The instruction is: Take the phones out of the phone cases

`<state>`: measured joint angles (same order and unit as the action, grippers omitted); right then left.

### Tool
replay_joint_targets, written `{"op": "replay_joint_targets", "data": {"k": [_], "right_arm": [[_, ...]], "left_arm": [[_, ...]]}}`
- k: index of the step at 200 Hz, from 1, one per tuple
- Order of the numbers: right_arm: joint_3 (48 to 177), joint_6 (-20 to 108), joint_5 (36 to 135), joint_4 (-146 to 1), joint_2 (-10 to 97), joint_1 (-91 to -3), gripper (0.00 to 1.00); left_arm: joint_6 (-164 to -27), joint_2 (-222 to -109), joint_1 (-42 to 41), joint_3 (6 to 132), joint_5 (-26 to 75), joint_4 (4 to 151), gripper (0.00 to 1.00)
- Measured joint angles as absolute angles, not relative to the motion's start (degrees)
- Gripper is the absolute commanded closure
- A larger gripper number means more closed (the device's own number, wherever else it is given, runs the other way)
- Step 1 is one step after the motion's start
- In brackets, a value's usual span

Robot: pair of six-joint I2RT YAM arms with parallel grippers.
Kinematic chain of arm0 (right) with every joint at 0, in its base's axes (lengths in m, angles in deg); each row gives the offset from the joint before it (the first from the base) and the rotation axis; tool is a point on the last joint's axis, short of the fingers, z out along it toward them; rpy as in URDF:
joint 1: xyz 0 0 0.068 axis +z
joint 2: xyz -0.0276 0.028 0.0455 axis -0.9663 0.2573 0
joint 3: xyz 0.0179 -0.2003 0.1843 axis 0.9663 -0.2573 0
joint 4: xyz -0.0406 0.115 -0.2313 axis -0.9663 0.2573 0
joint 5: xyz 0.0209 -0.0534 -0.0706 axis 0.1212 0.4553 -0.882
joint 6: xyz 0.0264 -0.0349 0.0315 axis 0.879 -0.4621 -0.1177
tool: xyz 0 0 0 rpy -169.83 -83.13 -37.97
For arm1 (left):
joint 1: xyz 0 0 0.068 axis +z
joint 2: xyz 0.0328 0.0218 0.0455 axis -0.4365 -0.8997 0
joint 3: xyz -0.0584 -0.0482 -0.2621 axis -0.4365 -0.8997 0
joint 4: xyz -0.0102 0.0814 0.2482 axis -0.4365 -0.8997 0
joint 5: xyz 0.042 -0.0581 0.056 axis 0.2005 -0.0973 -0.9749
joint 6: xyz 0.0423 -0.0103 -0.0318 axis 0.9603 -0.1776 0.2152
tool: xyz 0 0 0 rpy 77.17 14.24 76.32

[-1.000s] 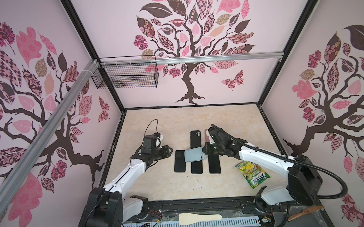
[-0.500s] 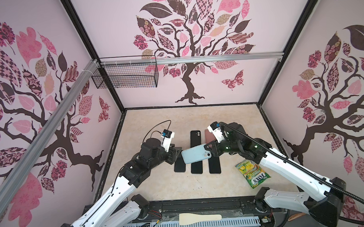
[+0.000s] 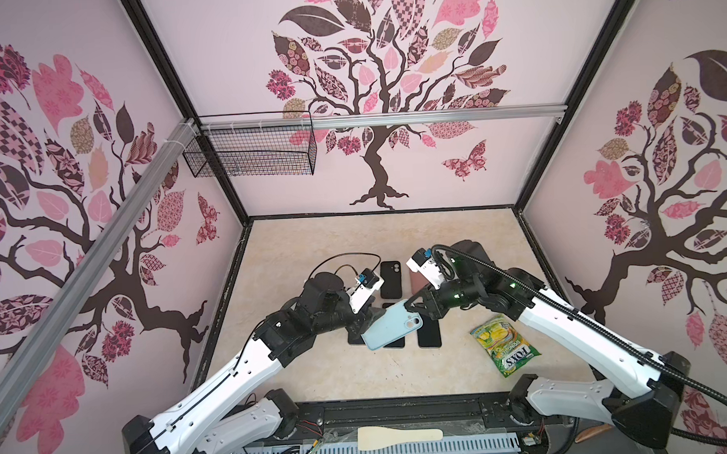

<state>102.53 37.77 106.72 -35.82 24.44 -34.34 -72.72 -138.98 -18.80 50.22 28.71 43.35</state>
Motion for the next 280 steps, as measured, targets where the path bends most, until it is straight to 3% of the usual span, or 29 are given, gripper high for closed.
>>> {"op": "replay_joint_targets", "data": {"k": [84,142,174,187,208,217,242,280], "right_arm": [[102.5,37.7,109.0,-35.6,25.1,-34.3,1.0],[102.5,37.6,108.1,-35.5,25.1,-34.4,1.0],[102.5,37.6,106.9,-35.4,25.1,-34.4,1.0],[102.5,37.7,105.7,-35.6,25.0,-34.4,0.85],[102.4,38.0,102.2,-37.0,24.8,-34.3,0.48],[102.1,38.8,99.9,-37.6,24.5,-34.3,0.38],[100.5,39.2,92.5,-39.9,22.8,-34.3,0.24],[93.6,40.9,81.2,-46.9,18.6,-34.3,0.14]], "left_arm": [[-69.6,-142.2,-18.8,51.2,34.0,41.2,0.72],[-68.7,-142.3,-18.9,51.8,34.3,40.5,1.0],[-68.6,-142.3,-19.1,51.9,33.5,40.6,1.0],[-69.3,-142.4,-19.1,51.9,33.0,41.0,1.0],[-71.5,-142.4,-19.1,51.8,30.4,41.6,1.0],[-72.8,-142.4,-19.0,51.8,28.5,42.1,1.0],[-76.3,-142.5,-17.2,51.8,24.6,44.2,1.0],[-83.6,-145.7,-9.6,51.7,22.8,47.4,1.0]]}}
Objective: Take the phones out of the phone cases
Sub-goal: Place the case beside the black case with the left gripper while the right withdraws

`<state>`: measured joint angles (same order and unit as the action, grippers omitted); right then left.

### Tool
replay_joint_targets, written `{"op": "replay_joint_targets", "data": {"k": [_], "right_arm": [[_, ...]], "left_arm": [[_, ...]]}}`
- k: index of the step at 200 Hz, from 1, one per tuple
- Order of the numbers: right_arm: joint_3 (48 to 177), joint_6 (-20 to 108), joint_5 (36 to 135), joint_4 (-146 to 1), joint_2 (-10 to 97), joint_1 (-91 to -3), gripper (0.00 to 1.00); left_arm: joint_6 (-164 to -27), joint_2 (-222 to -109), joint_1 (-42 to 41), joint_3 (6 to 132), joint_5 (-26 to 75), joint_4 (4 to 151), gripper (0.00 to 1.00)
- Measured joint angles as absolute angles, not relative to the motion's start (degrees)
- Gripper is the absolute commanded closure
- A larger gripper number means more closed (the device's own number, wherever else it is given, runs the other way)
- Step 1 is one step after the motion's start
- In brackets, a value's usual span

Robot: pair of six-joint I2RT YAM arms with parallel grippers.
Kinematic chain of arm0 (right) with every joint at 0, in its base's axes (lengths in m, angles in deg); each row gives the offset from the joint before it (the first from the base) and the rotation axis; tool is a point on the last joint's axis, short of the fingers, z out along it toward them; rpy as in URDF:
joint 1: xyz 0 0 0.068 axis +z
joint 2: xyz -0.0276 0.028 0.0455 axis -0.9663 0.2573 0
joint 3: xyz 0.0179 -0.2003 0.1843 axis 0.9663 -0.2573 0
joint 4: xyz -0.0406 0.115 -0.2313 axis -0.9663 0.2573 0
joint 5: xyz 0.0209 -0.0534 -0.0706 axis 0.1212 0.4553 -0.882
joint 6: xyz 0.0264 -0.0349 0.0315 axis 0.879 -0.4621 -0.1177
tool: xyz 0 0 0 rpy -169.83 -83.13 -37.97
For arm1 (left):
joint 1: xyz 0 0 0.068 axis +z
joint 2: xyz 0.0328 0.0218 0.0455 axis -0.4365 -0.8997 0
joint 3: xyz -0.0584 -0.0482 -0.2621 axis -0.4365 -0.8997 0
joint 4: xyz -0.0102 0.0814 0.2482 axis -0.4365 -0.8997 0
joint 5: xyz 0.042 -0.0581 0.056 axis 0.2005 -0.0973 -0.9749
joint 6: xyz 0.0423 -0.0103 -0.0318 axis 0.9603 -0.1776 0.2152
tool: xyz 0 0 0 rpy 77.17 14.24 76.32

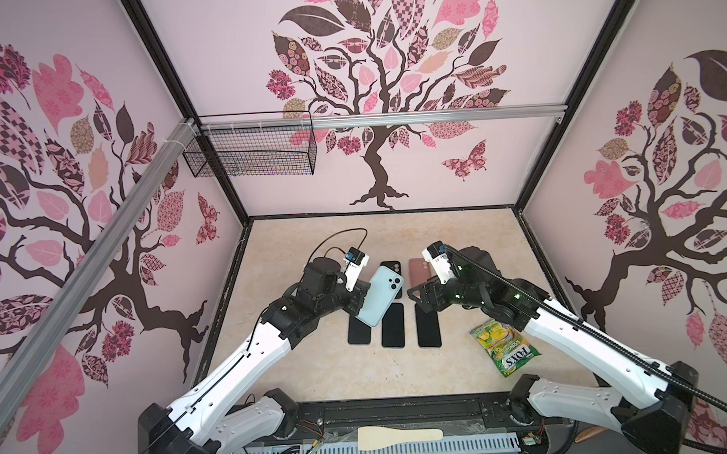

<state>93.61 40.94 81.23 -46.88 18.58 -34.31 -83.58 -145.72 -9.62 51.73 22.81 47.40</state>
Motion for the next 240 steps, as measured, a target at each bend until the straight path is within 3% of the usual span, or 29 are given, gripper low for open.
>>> {"op": "replay_joint_targets", "data": {"k": [64,174,240], "right_arm": [[86.6,42.2,72.4,-56.4,16.5,-34.4,0.1],[76.6,44.3,85.4,-78.7,19.0,-41.5,0.09],[74.8,43.7,88.9,-83.5,19.7,-41.7,0.1]], "left_arm": [[-91.7,-156.0,-6.2,51.8,22.5,49.5,1.0],[-99.9,-170.6,2.2,54.0,26.7,56.8,1.0],[-101.7,-181.9,6.8,61.0,29.8,58.3,1.0]]}}
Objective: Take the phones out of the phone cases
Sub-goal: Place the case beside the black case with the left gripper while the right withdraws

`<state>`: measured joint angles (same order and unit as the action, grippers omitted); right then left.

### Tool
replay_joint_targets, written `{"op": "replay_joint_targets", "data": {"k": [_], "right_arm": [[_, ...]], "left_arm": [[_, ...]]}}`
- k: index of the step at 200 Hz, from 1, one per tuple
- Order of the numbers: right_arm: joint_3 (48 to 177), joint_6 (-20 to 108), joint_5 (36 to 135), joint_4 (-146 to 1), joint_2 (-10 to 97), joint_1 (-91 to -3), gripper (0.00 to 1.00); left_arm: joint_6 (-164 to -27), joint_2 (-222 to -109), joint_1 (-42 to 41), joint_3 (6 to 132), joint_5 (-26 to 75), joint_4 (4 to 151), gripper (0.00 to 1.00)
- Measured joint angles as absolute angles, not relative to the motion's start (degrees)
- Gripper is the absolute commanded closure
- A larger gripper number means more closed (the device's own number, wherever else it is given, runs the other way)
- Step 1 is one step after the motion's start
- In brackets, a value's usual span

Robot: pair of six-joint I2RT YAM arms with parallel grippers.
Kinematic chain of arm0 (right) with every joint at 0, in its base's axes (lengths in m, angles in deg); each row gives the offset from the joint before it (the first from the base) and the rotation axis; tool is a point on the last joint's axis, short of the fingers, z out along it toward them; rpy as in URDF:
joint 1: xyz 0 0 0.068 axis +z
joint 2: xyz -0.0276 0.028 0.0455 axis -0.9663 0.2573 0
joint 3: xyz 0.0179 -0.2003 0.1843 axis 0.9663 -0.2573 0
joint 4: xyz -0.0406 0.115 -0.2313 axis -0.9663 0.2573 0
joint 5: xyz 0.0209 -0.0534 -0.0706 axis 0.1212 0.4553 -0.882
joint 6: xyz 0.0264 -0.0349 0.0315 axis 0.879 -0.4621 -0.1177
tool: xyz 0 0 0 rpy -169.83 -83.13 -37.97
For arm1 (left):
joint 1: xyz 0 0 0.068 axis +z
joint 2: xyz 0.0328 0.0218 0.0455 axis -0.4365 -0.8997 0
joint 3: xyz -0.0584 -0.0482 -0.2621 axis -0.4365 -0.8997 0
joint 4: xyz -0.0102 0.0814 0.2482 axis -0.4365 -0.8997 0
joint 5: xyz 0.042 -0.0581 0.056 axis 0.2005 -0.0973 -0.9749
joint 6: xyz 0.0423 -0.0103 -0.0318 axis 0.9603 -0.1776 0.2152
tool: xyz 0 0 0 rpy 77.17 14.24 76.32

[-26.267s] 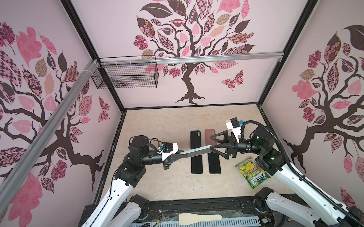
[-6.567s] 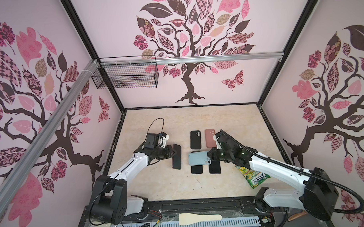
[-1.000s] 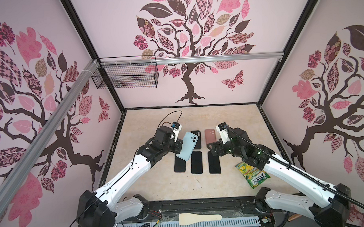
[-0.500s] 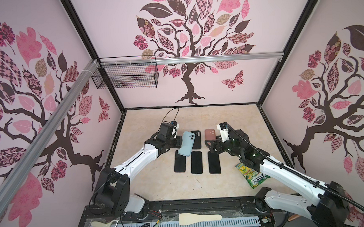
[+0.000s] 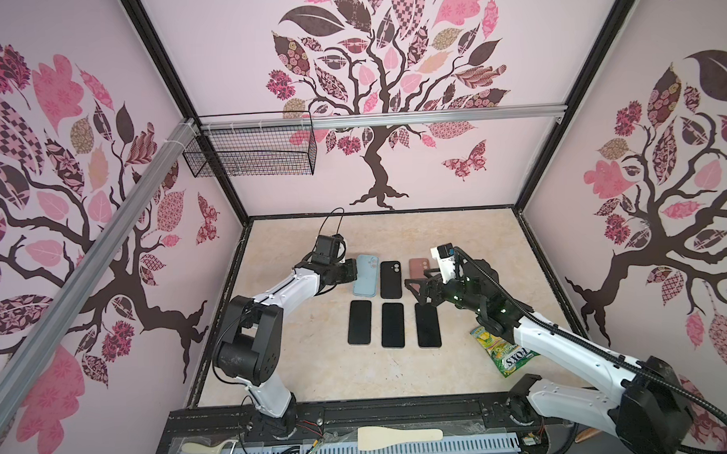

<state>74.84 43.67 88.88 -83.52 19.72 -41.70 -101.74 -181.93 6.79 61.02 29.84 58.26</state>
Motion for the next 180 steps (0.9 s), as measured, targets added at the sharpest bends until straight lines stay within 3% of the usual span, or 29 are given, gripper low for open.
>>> {"op": "replay_joint_targets", "data": {"k": [57,180], "right_arm": [[73.2,43.6,88.6,-86.9,20.0,-42.1,0.1],[72.6,43.6,88.9,-87.8,20.5,-42.2,0.1]], "left_arm": [[-103.0,-189.5,8.7,63.4,30.4,60.2,1.0],[-104.2,-194.2,9.3,64.4,25.3,63.1,0.97]]}}
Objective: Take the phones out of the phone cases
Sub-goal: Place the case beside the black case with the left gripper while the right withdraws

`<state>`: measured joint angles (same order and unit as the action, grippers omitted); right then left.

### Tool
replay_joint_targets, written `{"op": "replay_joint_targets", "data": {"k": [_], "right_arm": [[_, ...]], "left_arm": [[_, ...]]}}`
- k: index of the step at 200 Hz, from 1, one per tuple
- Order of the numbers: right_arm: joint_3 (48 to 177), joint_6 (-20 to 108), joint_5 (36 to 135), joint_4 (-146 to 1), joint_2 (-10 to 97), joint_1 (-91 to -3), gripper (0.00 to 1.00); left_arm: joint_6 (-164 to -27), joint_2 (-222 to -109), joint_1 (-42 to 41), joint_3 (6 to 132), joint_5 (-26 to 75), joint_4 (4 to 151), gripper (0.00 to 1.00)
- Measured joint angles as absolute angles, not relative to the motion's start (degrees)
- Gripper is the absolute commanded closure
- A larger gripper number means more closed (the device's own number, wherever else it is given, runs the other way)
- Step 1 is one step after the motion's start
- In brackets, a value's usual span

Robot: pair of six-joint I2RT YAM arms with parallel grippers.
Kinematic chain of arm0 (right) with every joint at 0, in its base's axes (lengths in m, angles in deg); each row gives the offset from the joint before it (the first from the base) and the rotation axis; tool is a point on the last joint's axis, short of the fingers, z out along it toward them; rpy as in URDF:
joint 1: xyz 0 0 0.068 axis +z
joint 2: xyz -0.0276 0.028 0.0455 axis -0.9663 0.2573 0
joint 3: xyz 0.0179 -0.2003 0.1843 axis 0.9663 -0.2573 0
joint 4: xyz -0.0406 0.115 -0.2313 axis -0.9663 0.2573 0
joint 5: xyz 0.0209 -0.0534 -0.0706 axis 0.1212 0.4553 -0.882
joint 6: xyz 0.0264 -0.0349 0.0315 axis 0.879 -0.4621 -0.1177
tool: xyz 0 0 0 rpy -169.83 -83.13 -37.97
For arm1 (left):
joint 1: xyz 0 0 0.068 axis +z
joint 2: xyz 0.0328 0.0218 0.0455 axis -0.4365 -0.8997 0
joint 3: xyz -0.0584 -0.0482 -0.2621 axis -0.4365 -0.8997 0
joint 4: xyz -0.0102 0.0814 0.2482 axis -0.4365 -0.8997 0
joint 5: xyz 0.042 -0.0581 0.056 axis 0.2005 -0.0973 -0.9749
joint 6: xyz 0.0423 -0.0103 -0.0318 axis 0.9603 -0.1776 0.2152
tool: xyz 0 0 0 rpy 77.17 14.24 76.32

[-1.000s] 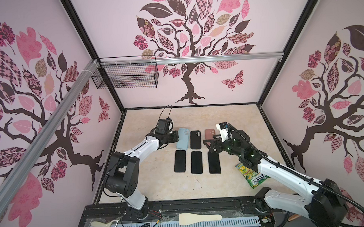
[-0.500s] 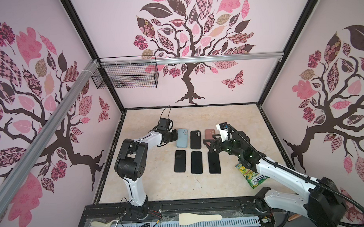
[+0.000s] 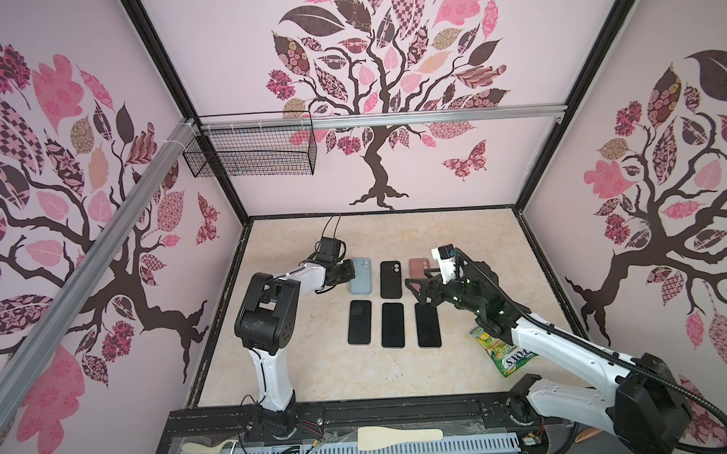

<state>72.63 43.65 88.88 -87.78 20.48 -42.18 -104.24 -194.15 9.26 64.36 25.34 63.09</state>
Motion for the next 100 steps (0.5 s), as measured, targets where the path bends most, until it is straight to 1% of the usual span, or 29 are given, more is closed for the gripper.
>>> {"op": "replay_joint_targets", "data": {"k": [11,33,67,100], "right_arm": [[72.6,43.6,88.9,-87.8,20.7,-42.2,0.1],[72.6,43.6,89.0,-87.7,20.9,-42.2,0.1],[72.6,43.6,88.5,-87.1,20.8,-42.2,0.09],[72.6,43.5,86.3,-86.2,19.9,-42.2,0.07]], "left_arm": [[-104.1,-194.5,9.3,64.8,25.4,63.2,0.89],[-104.1,-195.1,9.3,65.3,25.7,63.7,0.77],[-103.6,-195.1,9.5,65.8,25.8,63.2,0.64],[-102.7,-192.9,9.5,66.0,25.8,61.5,0.48]]}}
